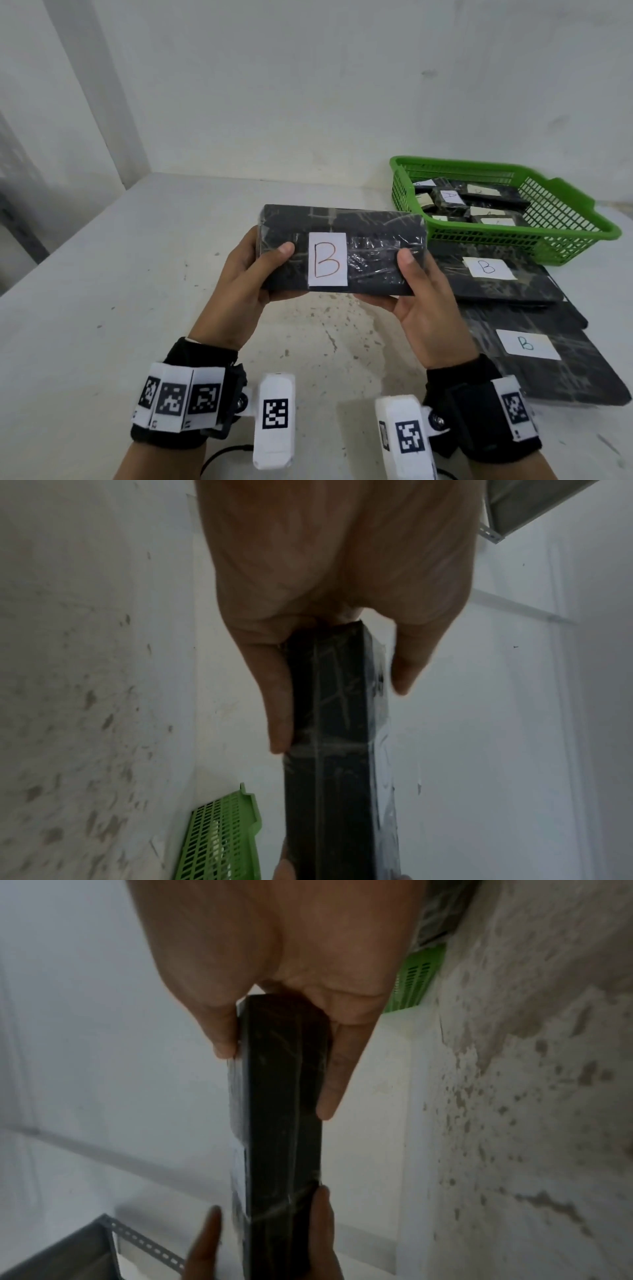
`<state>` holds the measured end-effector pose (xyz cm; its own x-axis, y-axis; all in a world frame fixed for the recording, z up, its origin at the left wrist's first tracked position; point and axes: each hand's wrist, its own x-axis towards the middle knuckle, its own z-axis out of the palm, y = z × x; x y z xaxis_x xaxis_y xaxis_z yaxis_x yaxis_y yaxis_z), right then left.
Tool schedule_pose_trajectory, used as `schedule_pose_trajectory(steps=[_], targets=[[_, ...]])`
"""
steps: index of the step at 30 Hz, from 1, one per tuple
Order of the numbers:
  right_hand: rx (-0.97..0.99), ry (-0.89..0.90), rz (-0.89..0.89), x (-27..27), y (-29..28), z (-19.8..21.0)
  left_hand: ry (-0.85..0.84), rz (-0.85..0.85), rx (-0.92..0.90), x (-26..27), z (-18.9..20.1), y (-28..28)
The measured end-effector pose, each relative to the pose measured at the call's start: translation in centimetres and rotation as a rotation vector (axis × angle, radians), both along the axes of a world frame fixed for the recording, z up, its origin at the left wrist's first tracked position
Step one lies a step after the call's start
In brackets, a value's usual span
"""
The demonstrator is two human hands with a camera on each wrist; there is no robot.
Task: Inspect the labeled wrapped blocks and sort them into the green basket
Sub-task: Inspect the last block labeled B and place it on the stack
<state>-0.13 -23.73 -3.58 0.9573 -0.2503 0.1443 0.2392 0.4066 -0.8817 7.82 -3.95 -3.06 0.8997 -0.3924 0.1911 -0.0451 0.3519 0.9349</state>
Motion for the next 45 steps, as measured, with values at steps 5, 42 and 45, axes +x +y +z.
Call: schedule_pose_trajectory(steps=[5, 42, 45], targets=[[-0.071, 0.000, -0.034, -0.1, 0.2, 0.2, -0.010, 0.078, 0.031, -0.3, 0.3, -0.4], [-0.210, 0.110, -0.159, -0.4, 0.3, -0.4, 0.102, 0.109, 0.095, -0.8, -0.6, -1.7], [-0.163, 0.101, -0.054, -0.4, 0.1, -0.5, 0.129, 0.128, 0.078, -0.7, -0.5, -1.4]])
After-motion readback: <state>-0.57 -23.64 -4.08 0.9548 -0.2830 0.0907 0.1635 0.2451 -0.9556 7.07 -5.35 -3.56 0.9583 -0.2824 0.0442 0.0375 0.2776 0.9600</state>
